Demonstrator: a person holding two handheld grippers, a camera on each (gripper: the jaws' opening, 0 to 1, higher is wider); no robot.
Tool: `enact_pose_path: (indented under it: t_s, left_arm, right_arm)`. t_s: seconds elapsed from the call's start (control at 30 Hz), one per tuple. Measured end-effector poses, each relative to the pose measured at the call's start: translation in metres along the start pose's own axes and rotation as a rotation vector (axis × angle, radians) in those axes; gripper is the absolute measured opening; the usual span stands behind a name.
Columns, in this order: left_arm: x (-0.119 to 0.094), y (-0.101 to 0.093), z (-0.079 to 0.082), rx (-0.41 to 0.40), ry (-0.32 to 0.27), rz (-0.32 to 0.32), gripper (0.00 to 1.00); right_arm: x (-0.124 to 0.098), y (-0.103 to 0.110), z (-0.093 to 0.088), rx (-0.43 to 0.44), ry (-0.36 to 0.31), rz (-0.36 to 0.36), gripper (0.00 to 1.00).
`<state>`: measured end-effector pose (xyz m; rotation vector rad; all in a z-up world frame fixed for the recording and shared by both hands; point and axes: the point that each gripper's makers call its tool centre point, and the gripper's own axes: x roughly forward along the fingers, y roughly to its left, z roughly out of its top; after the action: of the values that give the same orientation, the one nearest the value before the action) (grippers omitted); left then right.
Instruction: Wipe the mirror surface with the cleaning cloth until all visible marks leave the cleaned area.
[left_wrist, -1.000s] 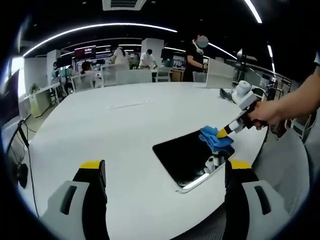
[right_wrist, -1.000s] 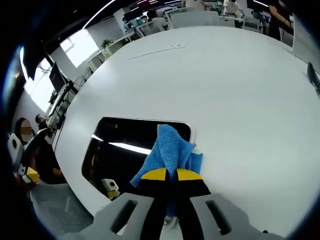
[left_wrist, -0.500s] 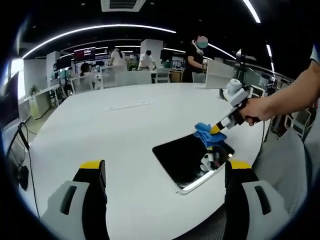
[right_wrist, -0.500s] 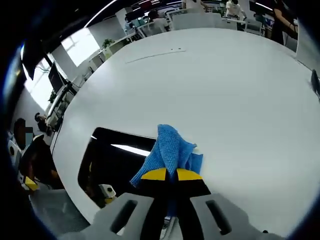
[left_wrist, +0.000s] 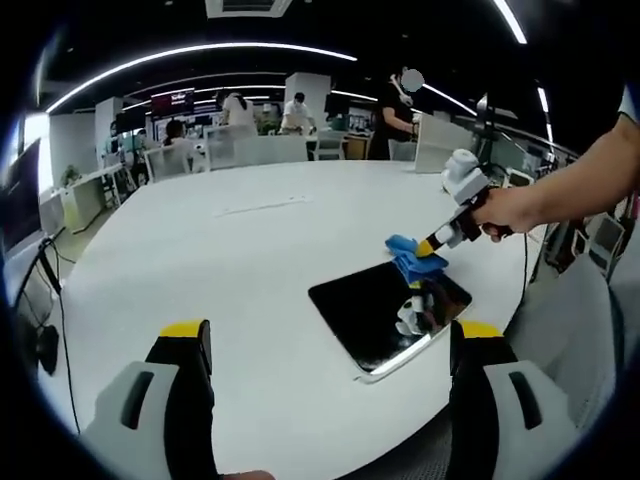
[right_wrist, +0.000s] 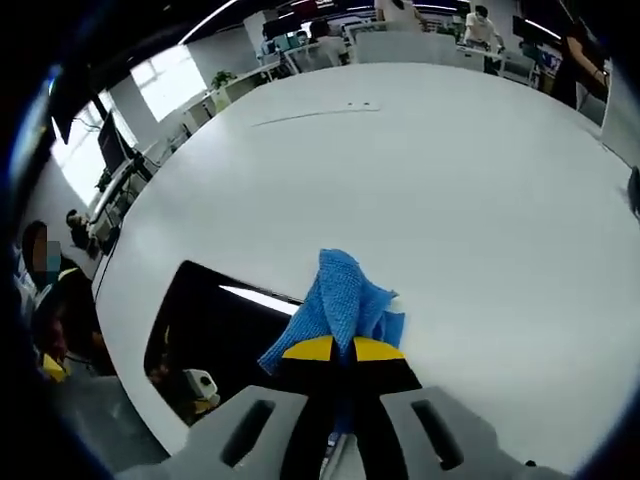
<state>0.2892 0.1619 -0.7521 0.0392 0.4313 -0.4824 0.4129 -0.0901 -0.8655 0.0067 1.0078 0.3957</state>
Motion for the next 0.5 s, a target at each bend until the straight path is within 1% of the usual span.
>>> enact_pose_path:
  t_s: [0.1,0.27,0.4,0.5]
  left_arm:
    - [0.0008,-0.0019,-0.0001,0.005,-0.002,-0.004,0.99]
    - [0.0008,-0.0034,0.0026,0.001,-0.007,-0.005,0.99]
    - [0.0014,0.0006,0.0014,0.007,-0.005,-0.001,0.99]
    - [-0.0002,0.0035,0.0044,0.001,-0.01,0.008,0.99]
  right_arm:
    - [0.0022,-0.0011,0.0036,-0.011,-0.004,-0.004,0.0]
    - [0.0021,-0.0014,0.0032,-0.009,-0.008,-0.007,0.0]
    - [0.0027,-0.0018,0.0038,-0.007,-0.011,-0.009,0.0]
    - [0.0009,-0.0009,0.0036,-0.011,-0.009,-0.007,0.0]
